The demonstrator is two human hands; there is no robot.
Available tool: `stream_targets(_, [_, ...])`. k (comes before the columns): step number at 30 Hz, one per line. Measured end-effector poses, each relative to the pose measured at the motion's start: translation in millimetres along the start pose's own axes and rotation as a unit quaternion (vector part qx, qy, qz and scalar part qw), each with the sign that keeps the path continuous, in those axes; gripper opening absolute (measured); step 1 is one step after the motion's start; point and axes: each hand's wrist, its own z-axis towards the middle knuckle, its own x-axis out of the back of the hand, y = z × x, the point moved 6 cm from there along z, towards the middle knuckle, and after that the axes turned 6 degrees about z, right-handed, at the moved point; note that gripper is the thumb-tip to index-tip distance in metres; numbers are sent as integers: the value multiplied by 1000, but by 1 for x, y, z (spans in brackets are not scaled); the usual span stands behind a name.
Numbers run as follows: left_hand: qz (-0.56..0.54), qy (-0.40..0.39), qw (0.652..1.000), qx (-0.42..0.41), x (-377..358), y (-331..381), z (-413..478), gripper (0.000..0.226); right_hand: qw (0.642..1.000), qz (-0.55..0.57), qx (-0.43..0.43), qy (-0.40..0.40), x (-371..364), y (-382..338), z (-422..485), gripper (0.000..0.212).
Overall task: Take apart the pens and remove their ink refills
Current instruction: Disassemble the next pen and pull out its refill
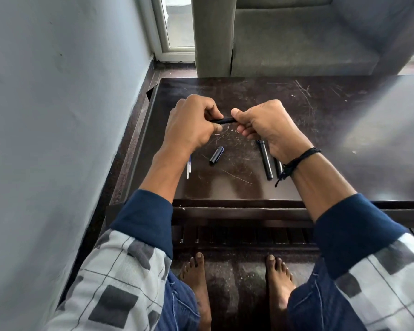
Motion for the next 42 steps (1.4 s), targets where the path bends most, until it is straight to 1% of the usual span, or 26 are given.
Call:
stream_targets(2, [30,18,999,-18,2,5,-2,20,999,27,-38,7,1,4,0,24])
stream_targets(4, [49,30,998,-30,2,9,-2,21,996,61,-58,10,1,6,0,24])
stream_targets(7, [45,30,999,-7,3,3,0,22,994,94,-50,16,-1,5,0,30])
stream_targets(9, [41,42,998,31,11,-8,3,23,996,86,-28,27,3,7,2,33])
stream_targets(10, [38,52,996,53,17,-15,4,23,998,60,-6,25,4,7,5,29])
stream_targets(11, [35,59,995,73,22,-22,3,21,1000,8,24,16,5,7,7,21])
stream_targets(12, [30,59,994,88,26,-27,2,19,996,-74,53,6,4,6,10,12])
stream_targets(13, [24,53,994,97,28,-32,1,17,983,-166,76,-12,0,5,11,6])
stream_targets(14, [16,46,994,101,28,-34,0,16,961,-258,90,-41,-7,4,9,6])
stream_targets(15, [8,35,994,102,26,-35,-1,15,932,-340,104,-73,-17,6,5,15])
stream_targets(16, [0,24,995,102,24,-35,-1,14,903,-399,119,-103,-27,9,1,25])
stream_targets(18, [-10,10,995,99,20,-36,0,13,865,-460,147,-136,-42,15,-4,37])
stream_targets(20, [-22,-4,995,96,17,-37,0,11,849,-482,154,-151,-48,25,-6,39])
stream_targets(22, [-30,-20,995,97,15,-40,1,13,841,-499,152,-144,-48,31,-7,30])
stream_targets(24, [-35,-33,994,98,13,-42,1,18,835,-517,151,-115,-44,30,-7,20])
stream_targets(25, [-39,-38,994,97,12,-43,1,19,836,-520,144,-99,-41,29,-6,18])
stream_targets(26, [-44,-43,993,97,11,-44,2,20,846,-511,130,-81,-36,27,-4,18])
stream_targets(28, [-52,-57,992,101,10,-44,2,19,882,-457,105,-36,-21,21,2,17])
stream_targets(30, [-60,-70,990,104,8,-44,2,19,918,-383,101,10,-5,12,7,16])
stream_targets(32, [-68,-79,989,104,8,-44,1,21,938,-331,101,28,7,5,9,16])
stream_targets(35, [-79,-85,988,102,7,-42,0,20,949,-302,94,22,11,4,10,16])
stream_targets(42, [-81,-112,986,93,7,-33,-3,18,952,-288,101,4,3,3,8,16])
